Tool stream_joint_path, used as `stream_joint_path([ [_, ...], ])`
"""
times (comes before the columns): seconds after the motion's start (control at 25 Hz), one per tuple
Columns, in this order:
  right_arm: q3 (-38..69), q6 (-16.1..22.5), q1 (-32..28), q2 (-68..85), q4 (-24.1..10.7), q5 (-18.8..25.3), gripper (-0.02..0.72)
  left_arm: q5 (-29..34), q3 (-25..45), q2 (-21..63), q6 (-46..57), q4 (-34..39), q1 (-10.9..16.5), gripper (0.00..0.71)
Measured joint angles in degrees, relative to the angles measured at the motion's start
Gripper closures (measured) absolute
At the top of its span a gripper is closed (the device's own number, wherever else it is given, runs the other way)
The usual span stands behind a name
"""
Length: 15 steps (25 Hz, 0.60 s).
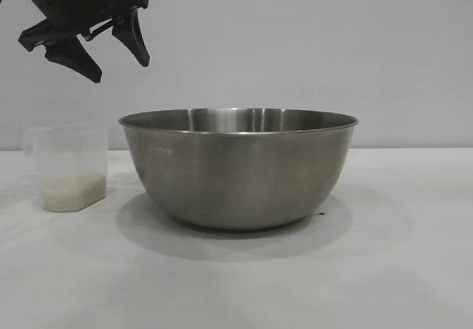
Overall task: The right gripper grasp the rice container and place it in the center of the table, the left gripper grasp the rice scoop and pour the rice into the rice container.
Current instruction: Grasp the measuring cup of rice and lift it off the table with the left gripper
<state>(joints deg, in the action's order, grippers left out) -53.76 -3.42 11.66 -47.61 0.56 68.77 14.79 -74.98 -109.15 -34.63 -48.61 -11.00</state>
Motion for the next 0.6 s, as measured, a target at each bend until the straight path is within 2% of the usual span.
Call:
stream_joint_path([
  [0.32, 17.25, -0.62, 0.00, 24.70, 0.96, -4.58, 0.166, -0.10, 0.00, 0.00, 0.00, 0.20, 0.00, 0.226],
  [0.6, 24.61, -0.87, 0.00, 40.97, 2.45, -5.15, 0.166, -0.10, 0.00, 0.00, -0.28, 0.32, 0.00, 0.226],
])
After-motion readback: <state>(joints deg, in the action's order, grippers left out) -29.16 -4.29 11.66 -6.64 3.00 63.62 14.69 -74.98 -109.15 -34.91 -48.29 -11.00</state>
